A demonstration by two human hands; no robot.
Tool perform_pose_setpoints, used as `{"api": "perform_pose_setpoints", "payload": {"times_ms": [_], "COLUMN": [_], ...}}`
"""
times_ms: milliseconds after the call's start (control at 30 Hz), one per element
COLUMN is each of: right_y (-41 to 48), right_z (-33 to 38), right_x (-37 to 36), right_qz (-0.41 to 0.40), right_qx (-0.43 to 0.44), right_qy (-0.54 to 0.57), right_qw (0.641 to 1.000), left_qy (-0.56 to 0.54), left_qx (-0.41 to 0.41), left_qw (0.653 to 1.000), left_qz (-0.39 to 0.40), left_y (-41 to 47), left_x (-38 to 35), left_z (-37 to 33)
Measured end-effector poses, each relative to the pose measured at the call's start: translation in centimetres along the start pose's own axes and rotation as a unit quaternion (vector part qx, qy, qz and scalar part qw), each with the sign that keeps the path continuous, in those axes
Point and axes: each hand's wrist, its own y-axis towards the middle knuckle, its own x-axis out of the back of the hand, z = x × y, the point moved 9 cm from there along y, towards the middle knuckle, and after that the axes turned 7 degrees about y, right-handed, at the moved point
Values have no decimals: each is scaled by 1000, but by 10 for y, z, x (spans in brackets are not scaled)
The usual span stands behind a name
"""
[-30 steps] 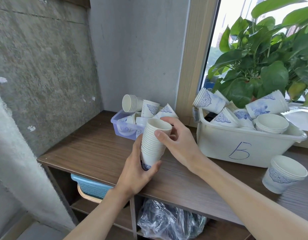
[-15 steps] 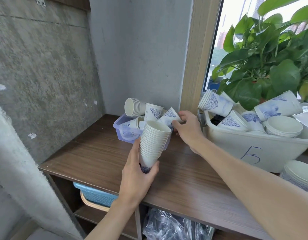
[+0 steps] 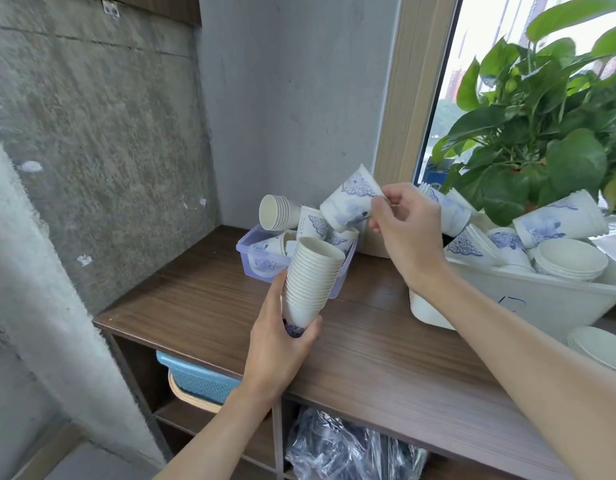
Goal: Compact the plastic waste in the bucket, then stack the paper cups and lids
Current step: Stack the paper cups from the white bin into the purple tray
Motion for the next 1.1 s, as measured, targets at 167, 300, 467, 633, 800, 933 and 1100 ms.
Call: {"api": "perform_pose_setpoints", "payload": {"times_ms": [167, 300, 467, 633, 800, 933, 1100], "right_y": [-17, -21, -20, -36, -36, -17, 15], "right_z": [2, -1, -11, -30, -36, -47, -73], "right_x": [-24, -29, -35, -57, -64, -66, -79], "right_qz": [146, 173, 184, 249, 261, 219, 174], "right_qx": [-5, -15, -49, -87, -92, -112, -98], "right_qy": [-89, -92, -82, -95, -78, -38, -122], "right_qw": [985, 980, 978, 960, 958, 969, 972], "left_qy": [-7, -13, -23, -29, -39, -47, -66], "left_qx": [0, -5, -4, -4, -6, 3, 37], "left_qw": [1000, 1000, 1000, 1000, 999, 999, 995], "left_qz": [-1, 1, 1, 7, -10, -25, -66], "left_y": [0, 0, 2, 2, 3, 4, 4], "left_x": [0, 0, 0, -2, 1, 5, 10], "left_z": [-1, -2, -2, 1, -1, 1, 10]}}
